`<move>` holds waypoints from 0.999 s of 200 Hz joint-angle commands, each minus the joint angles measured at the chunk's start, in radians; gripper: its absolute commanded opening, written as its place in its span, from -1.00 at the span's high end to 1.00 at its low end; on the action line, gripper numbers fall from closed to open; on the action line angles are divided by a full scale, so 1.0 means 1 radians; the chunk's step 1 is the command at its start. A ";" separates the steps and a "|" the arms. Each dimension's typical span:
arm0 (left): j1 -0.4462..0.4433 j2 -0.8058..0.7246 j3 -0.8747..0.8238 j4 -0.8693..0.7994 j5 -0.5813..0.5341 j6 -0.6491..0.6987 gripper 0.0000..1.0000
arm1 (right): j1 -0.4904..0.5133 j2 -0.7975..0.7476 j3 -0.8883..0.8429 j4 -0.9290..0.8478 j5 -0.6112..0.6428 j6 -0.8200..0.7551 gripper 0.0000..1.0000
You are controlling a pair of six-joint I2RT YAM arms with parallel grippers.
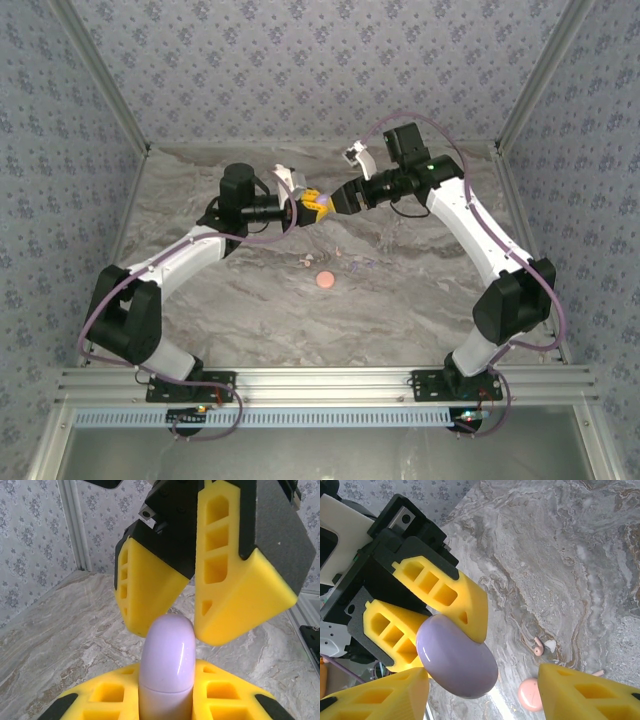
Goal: Insert wireless bluetooth earbuds into charging case
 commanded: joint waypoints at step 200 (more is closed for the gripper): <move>-0.027 -0.011 -0.006 -0.020 -0.094 -0.024 0.71 | -0.031 -0.037 0.019 0.038 0.358 0.129 -0.30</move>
